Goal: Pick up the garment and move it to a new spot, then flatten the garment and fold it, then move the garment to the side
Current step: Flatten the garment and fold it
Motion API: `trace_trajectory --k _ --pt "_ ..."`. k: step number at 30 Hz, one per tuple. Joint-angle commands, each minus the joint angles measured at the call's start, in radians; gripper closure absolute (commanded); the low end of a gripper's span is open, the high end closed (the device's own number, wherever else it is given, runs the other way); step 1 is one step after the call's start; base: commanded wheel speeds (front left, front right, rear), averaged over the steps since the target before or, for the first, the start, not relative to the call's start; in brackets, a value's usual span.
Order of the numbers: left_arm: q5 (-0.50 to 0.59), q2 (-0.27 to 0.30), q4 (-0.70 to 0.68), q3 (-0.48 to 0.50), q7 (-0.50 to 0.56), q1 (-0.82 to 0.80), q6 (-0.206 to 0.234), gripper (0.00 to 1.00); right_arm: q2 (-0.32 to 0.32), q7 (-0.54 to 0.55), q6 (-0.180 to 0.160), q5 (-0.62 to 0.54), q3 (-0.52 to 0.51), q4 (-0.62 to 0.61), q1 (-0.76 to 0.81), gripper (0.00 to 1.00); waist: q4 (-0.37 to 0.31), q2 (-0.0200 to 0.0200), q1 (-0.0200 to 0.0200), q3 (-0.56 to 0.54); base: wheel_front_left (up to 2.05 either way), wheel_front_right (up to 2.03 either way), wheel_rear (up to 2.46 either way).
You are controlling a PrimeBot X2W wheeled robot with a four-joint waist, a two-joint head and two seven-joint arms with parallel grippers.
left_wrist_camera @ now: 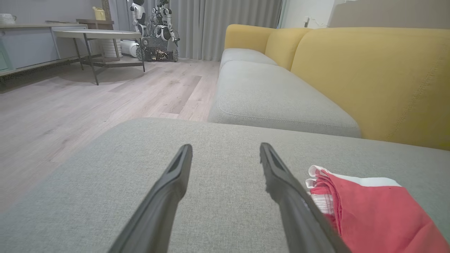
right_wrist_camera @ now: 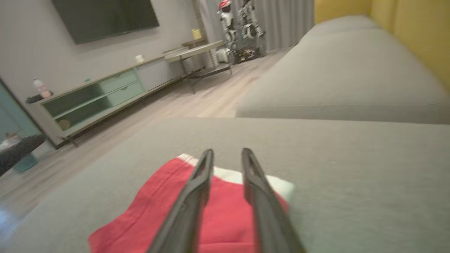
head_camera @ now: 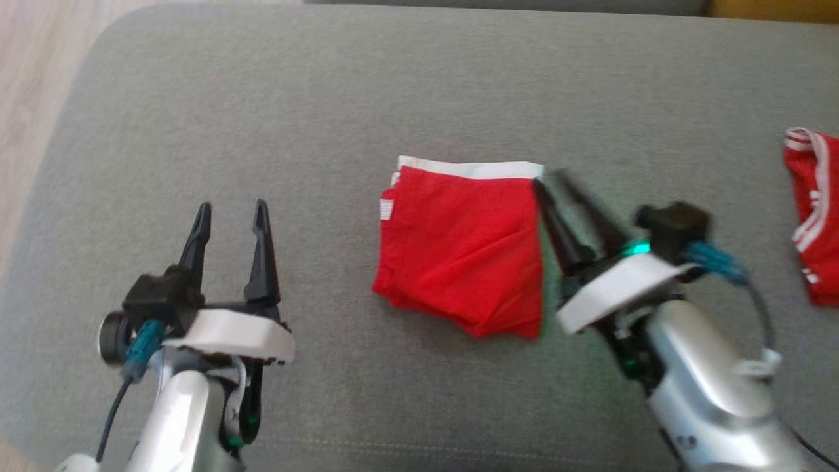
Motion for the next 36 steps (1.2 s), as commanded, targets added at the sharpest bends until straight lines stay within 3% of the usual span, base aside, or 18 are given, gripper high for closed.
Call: trace_trajectory --k 1,7,13,22,36 --pt "0.000 0.023 -0.036 0.042 -0.012 -0.008 0.006 0.00 0.004 -0.009 -0.001 -0.023 -0.026 -0.052 0.025 0.00 -0.019 0.0000 0.0000 -0.011 0.00 0.00 0.00" --pt "0.008 0.044 -0.046 0.053 -0.012 0.017 0.006 0.00 0.002 0.040 -0.001 -0.136 -0.243 -0.197 0.140 0.00 -0.052 0.0000 0.0000 -0.037 0.00 0.00 0.00" --pt "0.014 0.062 -0.052 0.044 -0.008 0.048 0.001 0.00 0.033 0.112 -0.001 -0.209 -0.364 -0.346 0.264 0.00 -0.080 0.0000 0.0000 -0.066 0.00 0.00 0.00" --pt "0.013 0.083 -0.070 0.032 0.018 0.106 0.004 0.00 0.073 0.176 -0.001 -0.253 -0.444 -0.474 0.400 0.00 -0.108 0.0000 0.0000 -0.119 0.00 0.00 0.00" --pt "0.000 0.092 -0.112 0.024 0.052 0.209 0.027 0.00 0.094 0.215 -0.001 -0.281 -0.457 -0.547 0.489 0.00 -0.119 0.0000 0.0000 -0.187 0.00 0.00 0.00"
